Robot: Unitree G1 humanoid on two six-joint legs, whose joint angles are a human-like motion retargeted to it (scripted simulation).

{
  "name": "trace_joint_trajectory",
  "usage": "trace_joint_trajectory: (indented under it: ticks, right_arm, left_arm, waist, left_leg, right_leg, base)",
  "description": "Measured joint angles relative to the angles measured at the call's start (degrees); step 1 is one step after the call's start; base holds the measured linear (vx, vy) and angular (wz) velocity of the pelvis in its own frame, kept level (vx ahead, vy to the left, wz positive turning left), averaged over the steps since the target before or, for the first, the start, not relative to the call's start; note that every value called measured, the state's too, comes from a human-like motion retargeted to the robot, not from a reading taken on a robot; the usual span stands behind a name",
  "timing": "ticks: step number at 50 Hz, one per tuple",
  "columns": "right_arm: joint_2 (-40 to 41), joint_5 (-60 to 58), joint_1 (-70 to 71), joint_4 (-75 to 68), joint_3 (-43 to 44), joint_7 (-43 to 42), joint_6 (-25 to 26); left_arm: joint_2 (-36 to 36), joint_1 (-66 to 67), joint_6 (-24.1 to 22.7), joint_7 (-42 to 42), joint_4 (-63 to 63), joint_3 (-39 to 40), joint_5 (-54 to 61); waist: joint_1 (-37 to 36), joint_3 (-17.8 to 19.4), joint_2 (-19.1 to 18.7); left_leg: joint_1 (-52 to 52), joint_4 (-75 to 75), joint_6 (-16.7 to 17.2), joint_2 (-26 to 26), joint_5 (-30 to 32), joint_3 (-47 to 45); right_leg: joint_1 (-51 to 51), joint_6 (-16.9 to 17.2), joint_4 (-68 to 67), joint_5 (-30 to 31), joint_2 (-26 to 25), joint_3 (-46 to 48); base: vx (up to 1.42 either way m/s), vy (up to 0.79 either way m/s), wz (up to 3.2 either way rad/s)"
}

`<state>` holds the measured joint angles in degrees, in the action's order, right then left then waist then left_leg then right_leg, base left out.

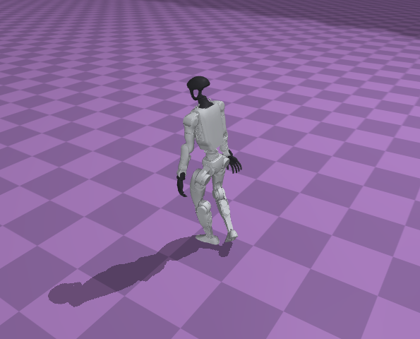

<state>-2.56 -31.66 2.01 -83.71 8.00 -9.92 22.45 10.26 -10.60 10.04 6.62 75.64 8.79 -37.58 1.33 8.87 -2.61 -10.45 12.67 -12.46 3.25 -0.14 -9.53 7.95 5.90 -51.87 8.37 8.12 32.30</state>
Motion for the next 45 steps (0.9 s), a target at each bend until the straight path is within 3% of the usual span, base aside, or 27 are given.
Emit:
trace_joint_trajectory:
  ticks: [2, 5, 8, 10, 13, 15, 17, 22, 23, 25, 29, 30, 33, 35, 37, 38, 40, 41, 42, 43, 45]
  right_arm:
    - [-0.2, 0.0, -1.8, -2.4, 1.1, 2.4, 0.8]
    - [-0.7, -3.7, -4.0, -3.7, 0.7, 10.4, 2.1]
    - [-0.9, -10.2, -5.5, -3.5, -0.8, 16.0, 1.6]
    - [-0.8, -13.7, -6.6, -3.5, -1.7, 18.3, 0.7]
    - [-0.9, -15.6, -6.3, -4.7, -1.0, 20.6, 1.5]
    - [-1.0, -15.8, -4.7, -5.2, 0.2, 21.8, 4.9]
    - [-1.2, -14.2, -2.3, -5.4, 0.9, 21.7, 8.6]
    - [-1.2, -6.4, 3.6, -3.8, 3.2, 19.0, 6.8]
    - [-1.3, -5.0, 4.3, -3.2, 3.2, 18.6, 5.6]
    - [-2.2, -3.6, 5.4, -1.9, 3.0, 18.3, 2.7]
    - [-4.6, -2.5, 8.0, 0.2, 2.5, 16.3, -0.6]
    - [-5.1, -1.7, 8.9, 0.6, 2.8, 15.9, -0.2]
    - [-5.9, 4.1, 11.8, 1.2, 5.4, 18.0, 1.2]
    - [-6.3, 8.5, 13.0, 2.8, 8.0, 19.9, 1.0]
    - [-5.9, 12.8, 14.2, 5.3, 9.5, 20.5, -0.1]
    - [-5.6, 14.7, 14.5, 6.5, 9.9, 20.3, -1.1]
    - [-5.0, 18.0, 14.6, 8.1, 9.7, 19.5, -3.4]
    - [-4.8, 18.7, 14.2, 8.1, 9.1, 18.9, -4.0]
    - [-4.4, 18.8, 13.7, 8.0, 8.5, 18.3, -4.6]
    - [-3.8, 17.7, 13.2, 7.6, 8.1, 17.8, -5.0]
    - [-2.6, 14.7, 12.1, 6.2, 6.7, 16.7, -5.0]
  left_arm:
    - [1.2, -2.3, -0.9, -0.4, -2.9, -1.6, -0.3]
    - [3.3, -4.7, -3.0, -0.2, -7.8, -2.7, 0.9]
    - [5.8, -5.5, -5.2, -0.8, -11.9, -3.1, 3.4]
    - [6.9, -5.1, -6.4, -1.5, -13.2, -3.4, 4.8]
    - [6.2, -2.9, -6.7, -3.3, -12.3, -3.2, 5.0]
    - [4.8, -0.4, -6.8, -4.4, -10.6, -2.2, 4.7]
    - [3.1, 3.0, -7.0, -4.6, -7.8, 0.2, 3.7]
    - [0.0, 8.0, -4.9, -2.0, 2.2, 2.0, -1.6]
    - [0.0, 8.2, -4.3, -1.3, 3.9, 1.4, -3.4]
    - [0.2, 9.1, -3.7, -0.5, 5.5, 0.5, -7.0]
    - [0.2, 10.1, -3.4, -2.8, 5.4, 5.0, -8.0]
    - [-0.3, 10.1, -3.2, -3.9, 5.6, 7.3, -6.1]
    - [-2.5, 10.0, -3.6, -7.6, 7.5, 14.7, 5.8]
    - [-3.5, 9.8, -4.3, -9.0, 8.8, 18.5, 13.5]
    - [-3.6, 8.9, -4.5, -10.1, 10.7, 21.1, 20.2]
    - [-3.4, 8.7, -4.6, -10.6, 11.4, 22.0, 22.1]
    - [-2.8, 8.9, -5.0, -11.4, 12.6, 22.5, 23.5]
    - [-2.4, 9.4, -5.0, -11.6, 13.1, 22.1, 22.7]
    - [-1.9, 9.8, -4.8, -11.5, 13.5, 21.8, 21.4]
    - [-1.4, 10.1, -4.3, -11.0, 13.7, 21.7, 19.2]
    - [-1.2, 10.1, -3.2, -9.7, 13.2, 21.3, 14.9]
  waist:
    - [3.5, 0.1, 0.5]
    - [7.6, 0.5, 2.8]
    - [9.7, 1.8, 6.0]
    - [9.6, 2.1, 6.8]
    - [5.9, 1.4, 7.9]
    - [3.4, 0.7, 8.1]
    - [5.8, 0.3, 7.3]
    - [8.4, 1.9, 7.3]
    - [8.1, 1.8, 7.1]
    - [5.9, 1.6, 7.2]
    - [0.1, 2.5, 6.0]
    - [-1.0, 2.4, 5.8]
    - [-2.7, 0.5, 5.6]
    - [-2.5, -0.8, 4.1]
    - [-2.0, -0.8, 2.2]
    - [-1.6, -0.8, 1.5]
    - [-0.4, -1.3, 1.7]
    - [-1.1, -1.9, 2.8]
    - [-2.0, -2.5, 3.7]
    - [-3.2, -3.0, 4.1]
    - [-4.7, -3.6, 5.3]
  left_leg:
    - [2.8, -2.1, -1.3, 2.1, -0.3, 1.7]
    - [7.1, -3.8, -2.5, 5.1, -1.6, 3.6]
    - [12.7, -3.4, -2.5, 6.4, -4.7, 4.7]
    - [17.1, -3.2, -2.5, 5.7, -6.8, 3.8]
    - [23.8, -3.9, -2.5, 5.8, -9.3, -0.1]
    - [27.4, -3.7, -2.5, 5.8, -9.8, -3.4]
    - [28.5, 0.9, -2.5, 3.8, -6.6, -4.1]
    - [22.6, 25.9, -2.5, -1.6, 8.3, -4.9]
    - [19.3, 31.8, -2.5, -2.1, 8.3, -3.5]
    - [14.2, 41.4, -2.5, -5.1, 2.0, -4.6]
    - [5.8, 46.4, -2.5, -11.8, -5.6, -10.1]
    - [3.5, 44.9, -2.5, -11.6, -5.6, -11.8]
    - [-2.8, 27.7, -2.5, -1.7, -2.3, -16.6]
    - [-4.5, 12.7, 0.3, 2.9, 0.2, -19.2]
    - [-3.3, 1.8, 5.7, 2.1, 2.8, -26.4]
    - [-2.9, -1.3, 6.1, 1.9, 5.0, -30.1]
    - [-2.6, -3.3, 0.0, 2.5, 9.5, -34.0]
    - [-1.1, -1.8, -1.5, 2.7, 5.4, -34.7]
    - [-1.2, 0.2, -2.5, 2.9, 2.6, -32.6]
    - [-4.4, 3.3, -2.5, 3.0, 2.3, -24.7]
    - [-2.5, 6.2, -2.5, 0.7, -1.1, -26.9]
  right_leg:
    - [5.6, -1.1, 6.4, -4.7, -0.5, -1.3]
    - [10.6, -6.3, 22.1, -8.5, -0.5, -3.0]
    - [12.3, -11.0, 38.2, -10.1, -4.5, -12.9]
    - [12.7, -12.2, 43.5, -11.8, -6.9, -19.9]
    - [10.3, -12.4, 42.2, -8.9, -8.5, -18.2]
    - [8.4, -16.8, 40.4, -5.7, -8.6, -12.5]
    - [8.1, -16.8, 36.0, -9.3, -11.3, -21.7]
    - [-3.0, -17.9, 37.7, -15.7, -10.0, -19.5]
    - [-4.7, -17.4, 39.0, -16.2, -9.5, -18.1]
    - [-8.0, -17.2, 41.3, -17.4, -9.2, -18.0]
    - [-14.0, -15.8, 46.0, -19.4, -8.9, -12.5]
    - [-14.9, -14.9, 47.2, -19.5, -8.6, -11.4]
    - [-16.3, -9.8, 50.3, -18.3, -4.3, -5.2]
    - [-17.3, -7.3, 51.5, -18.7, -4.1, -0.1]
    - [-20.0, -5.6, 52.5, -20.2, -7.0, 3.3]
    - [-21.6, -4.5, 52.8, -20.9, -8.1, 5.0]
    - [-24.4, -2.0, 52.7, -21.8, -8.6, 8.3]
    - [-25.9, -0.5, 52.0, -22.1, -7.9, 7.7]
    - [-26.9, 1.0, 51.0, -21.7, -7.4, 6.8]
    - [-27.0, 2.7, 49.6, -19.8, -7.4, 5.4]
    - [-28.3, 6.1, 45.8, -13.7, -5.6, 8.4]
  base:
    - [0.68, -0.09, 1.14]
    - [0.73, -0.21, 0.71]
    - [0.78, -0.4, 0.23]
    - [0.7, -0.33, -0.17]
    - [1.14, -0.44, -0.91]
    - [0.94, -0.3, -1.09]
    - [1.01, -0.32, 0.03]
    - [0.82, -0.2, 0.62]
    - [0.79, -0.11, 1.09]
    - [0.77, -0.19, 0.96]
    - [0.63, 0.14, 0.88]
    - [0.18, 0.63, 1.26]
    - [0.08, 0.85, 1.69]
    - [0.2, 0.52, 1.94]
    - [0.44, 0.15, 1.44]
    - [0.59, 0.1, 1.32]
    - [0.65, -0.01, 1.18]
    - [0.83, -0.16, 0.49]
    - [0.9, -0.13, -0.1]
    - [0.74, -0.07, -0.12]
    - [0.57, -0.1, 0.04]
